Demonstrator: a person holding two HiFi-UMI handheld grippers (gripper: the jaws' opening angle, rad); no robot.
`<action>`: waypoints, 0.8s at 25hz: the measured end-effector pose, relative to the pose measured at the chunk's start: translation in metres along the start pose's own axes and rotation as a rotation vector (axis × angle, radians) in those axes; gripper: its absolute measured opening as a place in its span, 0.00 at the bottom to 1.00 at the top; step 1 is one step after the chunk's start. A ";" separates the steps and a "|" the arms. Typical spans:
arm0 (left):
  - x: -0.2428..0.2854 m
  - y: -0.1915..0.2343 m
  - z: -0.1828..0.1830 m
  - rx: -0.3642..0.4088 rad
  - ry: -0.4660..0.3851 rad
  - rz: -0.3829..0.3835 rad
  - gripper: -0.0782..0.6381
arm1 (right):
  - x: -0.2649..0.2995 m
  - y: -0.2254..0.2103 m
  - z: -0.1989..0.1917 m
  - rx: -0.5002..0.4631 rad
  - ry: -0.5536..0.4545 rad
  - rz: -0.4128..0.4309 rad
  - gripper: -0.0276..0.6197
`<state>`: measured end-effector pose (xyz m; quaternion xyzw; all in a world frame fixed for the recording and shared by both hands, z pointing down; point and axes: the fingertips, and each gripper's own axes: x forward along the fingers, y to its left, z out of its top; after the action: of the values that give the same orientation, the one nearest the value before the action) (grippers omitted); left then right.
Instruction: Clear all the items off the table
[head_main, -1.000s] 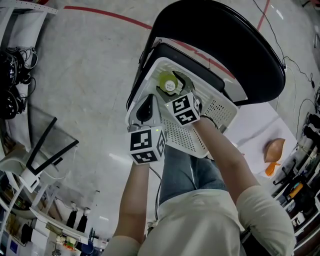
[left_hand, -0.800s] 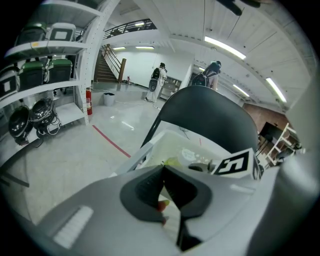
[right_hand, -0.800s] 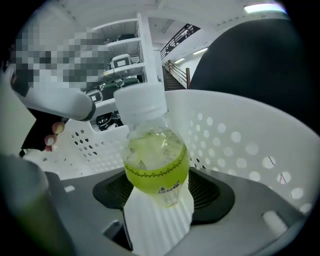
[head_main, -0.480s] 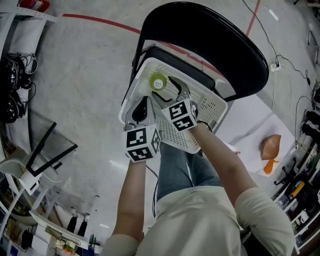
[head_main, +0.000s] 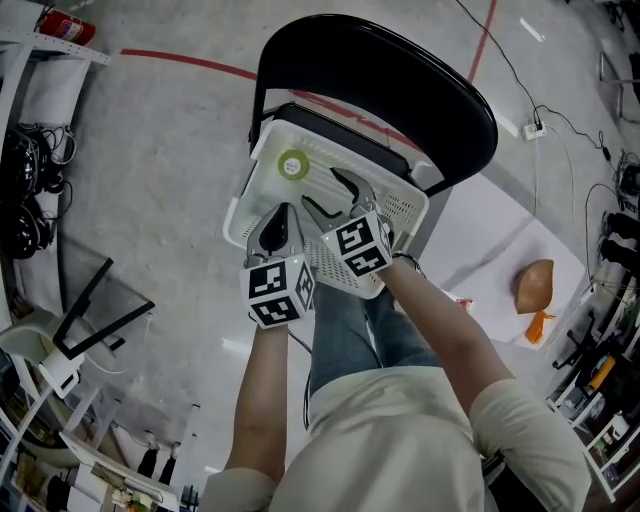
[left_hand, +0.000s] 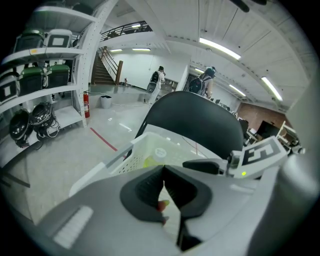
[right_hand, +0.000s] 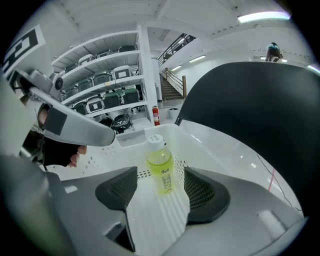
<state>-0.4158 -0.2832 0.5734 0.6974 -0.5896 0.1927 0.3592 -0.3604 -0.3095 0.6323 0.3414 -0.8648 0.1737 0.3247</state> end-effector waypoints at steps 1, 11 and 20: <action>-0.002 -0.003 -0.001 0.001 0.001 -0.001 0.12 | -0.005 0.000 0.000 0.001 -0.001 0.000 0.48; -0.023 -0.037 -0.007 0.034 0.001 -0.019 0.12 | -0.065 -0.007 0.005 0.004 -0.030 -0.025 0.22; -0.040 -0.086 -0.020 0.071 0.008 -0.061 0.12 | -0.125 -0.020 0.002 0.007 -0.071 -0.084 0.04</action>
<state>-0.3389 -0.2374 0.5355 0.7266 -0.5594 0.2051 0.3421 -0.2778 -0.2648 0.5468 0.3846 -0.8601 0.1504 0.2995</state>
